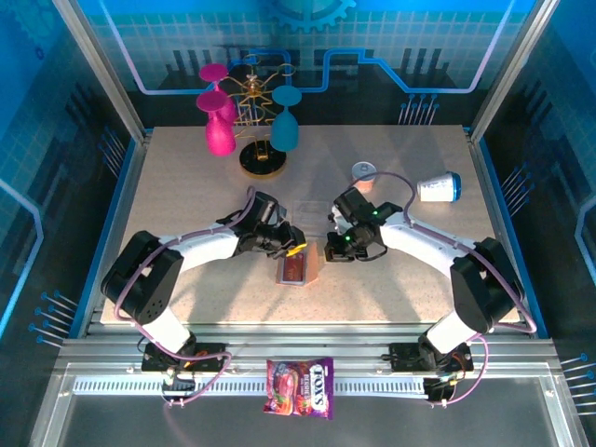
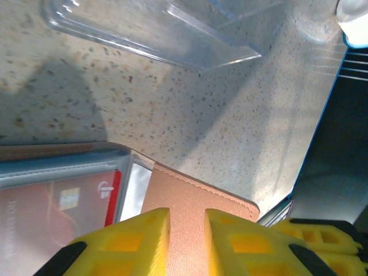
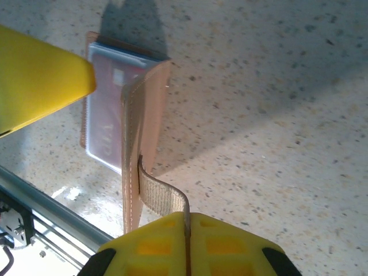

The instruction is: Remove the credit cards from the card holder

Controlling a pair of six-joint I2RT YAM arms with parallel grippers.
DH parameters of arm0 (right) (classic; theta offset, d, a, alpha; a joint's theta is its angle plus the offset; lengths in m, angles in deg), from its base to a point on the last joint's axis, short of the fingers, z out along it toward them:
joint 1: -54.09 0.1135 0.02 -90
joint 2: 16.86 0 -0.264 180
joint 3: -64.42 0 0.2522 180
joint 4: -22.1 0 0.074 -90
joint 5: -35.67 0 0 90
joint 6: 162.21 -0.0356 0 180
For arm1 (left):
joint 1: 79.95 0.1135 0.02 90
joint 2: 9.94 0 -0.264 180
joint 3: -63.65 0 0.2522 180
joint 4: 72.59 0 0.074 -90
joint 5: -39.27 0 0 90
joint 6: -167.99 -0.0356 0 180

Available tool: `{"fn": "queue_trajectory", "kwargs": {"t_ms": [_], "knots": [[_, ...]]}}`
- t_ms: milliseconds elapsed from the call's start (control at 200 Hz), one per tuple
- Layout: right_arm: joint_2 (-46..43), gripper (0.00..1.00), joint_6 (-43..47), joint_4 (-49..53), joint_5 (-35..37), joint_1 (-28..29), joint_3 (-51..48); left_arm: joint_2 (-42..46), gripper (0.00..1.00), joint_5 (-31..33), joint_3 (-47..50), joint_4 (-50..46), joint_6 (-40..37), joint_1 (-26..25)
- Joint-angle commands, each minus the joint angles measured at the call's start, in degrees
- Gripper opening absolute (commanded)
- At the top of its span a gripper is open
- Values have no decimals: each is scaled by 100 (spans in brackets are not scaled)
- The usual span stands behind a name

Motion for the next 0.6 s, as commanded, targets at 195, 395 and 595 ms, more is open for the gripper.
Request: {"fn": "queue_trajectory", "kwargs": {"t_ms": [195, 395, 595], "knots": [[-165, 2, 85, -277, 14, -412, -633, -504, 23, -376, -456, -118, -85, -204], [-158, 4, 120, -366, 65, -557, -821, -818, 22, -516, -768, -184, -143, -403], [-76, 8, 187, -428, 145, -705, -857, -1063, 21, -497, -1036, -258, -161, -520]]}}
